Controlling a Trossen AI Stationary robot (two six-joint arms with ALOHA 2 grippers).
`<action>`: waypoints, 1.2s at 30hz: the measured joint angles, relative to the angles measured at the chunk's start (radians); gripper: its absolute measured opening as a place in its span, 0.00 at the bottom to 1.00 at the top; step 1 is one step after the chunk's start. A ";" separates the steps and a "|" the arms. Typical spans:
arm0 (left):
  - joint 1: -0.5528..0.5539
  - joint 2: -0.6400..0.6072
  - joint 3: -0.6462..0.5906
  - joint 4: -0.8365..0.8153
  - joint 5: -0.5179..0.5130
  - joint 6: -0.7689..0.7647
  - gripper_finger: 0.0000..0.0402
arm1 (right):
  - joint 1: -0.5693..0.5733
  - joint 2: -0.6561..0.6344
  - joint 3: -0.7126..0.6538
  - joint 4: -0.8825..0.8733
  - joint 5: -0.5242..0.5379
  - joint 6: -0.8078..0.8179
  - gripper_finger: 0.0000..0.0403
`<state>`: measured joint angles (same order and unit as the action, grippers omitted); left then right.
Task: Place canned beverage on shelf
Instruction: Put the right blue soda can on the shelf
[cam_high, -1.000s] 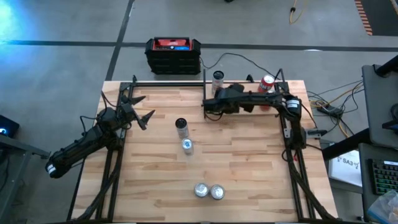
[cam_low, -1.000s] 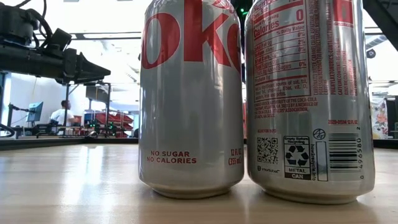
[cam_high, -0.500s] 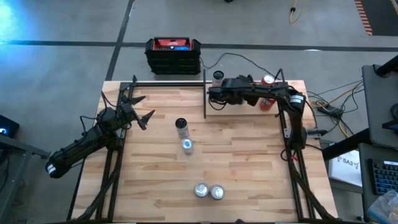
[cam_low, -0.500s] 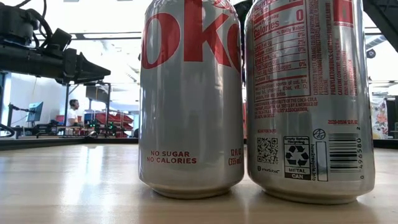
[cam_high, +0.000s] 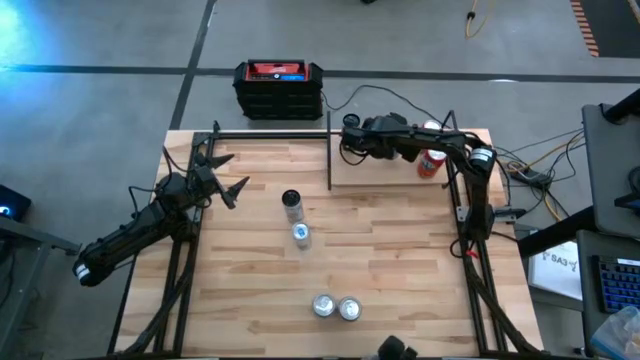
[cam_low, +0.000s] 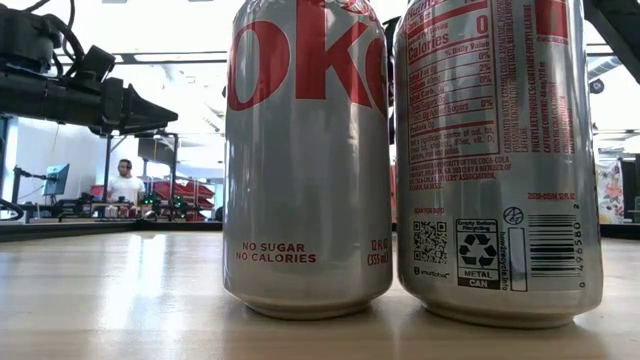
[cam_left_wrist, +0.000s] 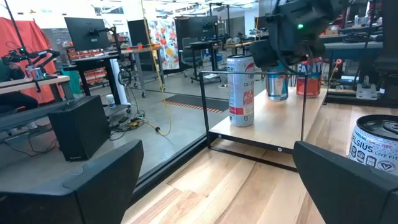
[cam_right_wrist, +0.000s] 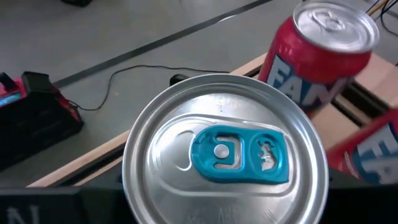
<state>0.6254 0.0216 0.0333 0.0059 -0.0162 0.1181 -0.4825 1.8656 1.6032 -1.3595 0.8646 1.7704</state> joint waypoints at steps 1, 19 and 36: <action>0.000 0.000 0.000 0.000 0.000 0.000 0.99 | -0.009 0.000 -0.001 0.005 0.000 -0.013 0.53; 0.000 0.000 0.000 0.000 0.000 0.000 0.99 | -0.078 0.000 -0.001 0.069 -0.019 -0.132 0.53; 0.000 0.000 0.000 0.000 0.000 0.000 0.99 | -0.076 -0.001 -0.001 0.117 -0.069 -0.175 0.68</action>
<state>0.6252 0.0217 0.0332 0.0061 -0.0160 0.1184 -0.5584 1.8648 1.6024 -1.2429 0.7956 1.5953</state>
